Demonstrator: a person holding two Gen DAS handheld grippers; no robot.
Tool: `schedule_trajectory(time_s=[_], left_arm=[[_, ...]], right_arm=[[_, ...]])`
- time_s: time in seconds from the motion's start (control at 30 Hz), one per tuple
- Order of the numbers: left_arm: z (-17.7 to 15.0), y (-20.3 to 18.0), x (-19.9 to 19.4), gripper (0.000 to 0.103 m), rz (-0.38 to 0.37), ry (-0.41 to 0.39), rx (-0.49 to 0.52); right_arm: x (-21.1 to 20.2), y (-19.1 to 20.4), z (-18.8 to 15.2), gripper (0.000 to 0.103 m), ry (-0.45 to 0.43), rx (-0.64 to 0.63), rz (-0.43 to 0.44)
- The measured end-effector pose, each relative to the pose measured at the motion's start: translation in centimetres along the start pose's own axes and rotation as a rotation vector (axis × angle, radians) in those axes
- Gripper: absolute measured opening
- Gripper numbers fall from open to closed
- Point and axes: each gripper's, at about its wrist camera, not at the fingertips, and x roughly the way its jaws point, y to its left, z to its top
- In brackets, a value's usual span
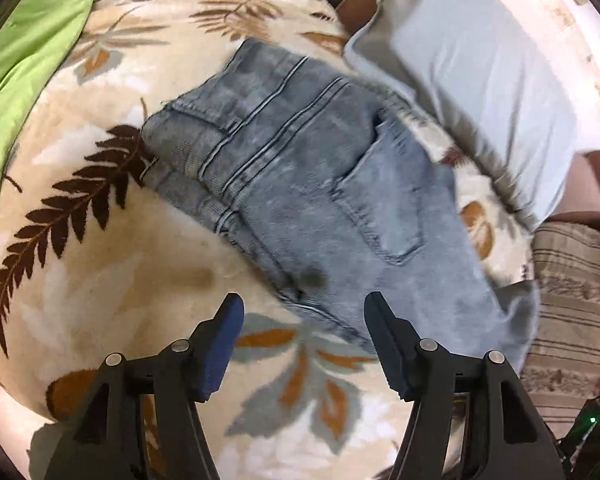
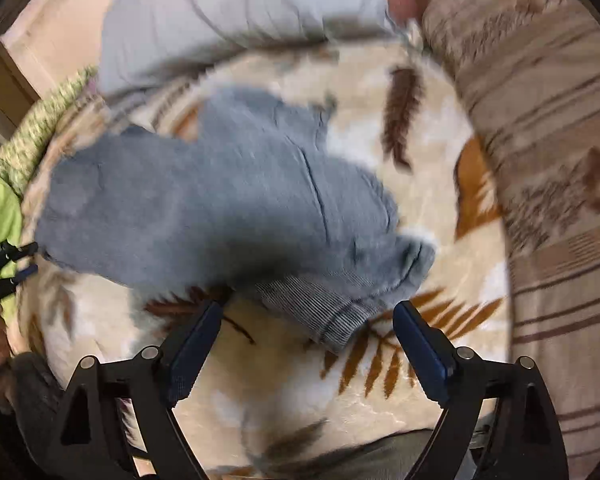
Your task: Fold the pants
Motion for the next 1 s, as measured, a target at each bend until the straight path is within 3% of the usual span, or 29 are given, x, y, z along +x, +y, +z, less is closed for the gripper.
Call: schedule_trajectory(time_s=[0.1,0.17,0.23,0.3,0.4,0.43,0.47,0.53,0.6,0.63,0.73,0.77,0.8,0.83,0.87,0.93,1.0], left_arm=[[-0.9,-0.3,0.8,0.061,-0.041,0.024,-0.011],[-1.9,-0.8,0.7,0.059,-0.051,0.042,-0.021],[-3.0,-1.5,0.6,0.046,-0.014,0.04,-0.038],[-2.4,-1.2,0.4,0.045,0.011,0.02,-0.07],[-2.3,-1.6,-0.7,0.045,0.0,-0.001,-0.091],[-2.2,-1.5,-1.3,0.044,0.007,-0.005,-0.094],[-2.1,-1.6,-1.4,0.04,0.012,0.003,-0.097],[-2.0,-1.9,-2.0,0.034,0.031,0.022,-0.1],[-1.6,-2.1,-2.7,0.021,0.04,0.023,-0.107],[-1.4,-2.3,-2.7,0.019,0.04,0.03,-0.108],[-1.7,-2.5,-3.1,0.014,0.062,0.064,-0.114],[-1.7,-2.7,-3.1,0.014,0.06,0.069,-0.116],[-1.6,-3.0,-2.9,0.014,0.059,0.079,-0.117],[-1.7,-3.0,-2.9,0.014,0.06,0.087,-0.116],[-1.7,-3.1,-2.7,0.014,0.06,0.101,-0.116],[-1.3,-3.1,-1.8,0.017,0.055,0.122,-0.118],[-1.4,-3.4,-1.4,0.033,0.048,0.128,-0.115]], right_arm=[[-2.0,0.7,0.5,0.088,-0.064,0.028,0.133],[-0.6,0.5,1.4,0.086,-0.067,0.087,0.219],[2.4,-1.2,2.2,0.08,-0.035,0.227,0.237],[5.1,-3.2,3.0,0.078,-0.014,0.34,0.247],[8.3,-5.1,3.8,0.056,0.013,0.442,0.287],[8.8,-5.3,4.2,0.039,0.015,0.463,0.285],[8.8,-5.3,4.6,0.0,0.003,0.46,0.257],[7.0,-5.0,5.0,0.0,-0.059,0.47,0.25],[4.3,-4.4,5.9,0.0,-0.133,0.438,0.233],[2.4,-3.5,6.4,0.0,-0.185,0.398,0.228],[0.1,-2.4,7.6,0.0,-0.238,0.345,0.25],[-0.2,-2.5,7.8,0.007,-0.25,0.319,0.229],[-0.1,-2.9,7.9,0.021,-0.247,0.311,0.205],[0.4,-3.5,7.7,0.066,-0.241,0.324,0.171],[1.0,-5.0,7.5,0.081,-0.255,0.331,0.167],[2.1,-5.7,7.3,0.081,-0.229,0.333,0.138],[3.9,-7.1,7.1,0.081,-0.186,0.342,0.162]])
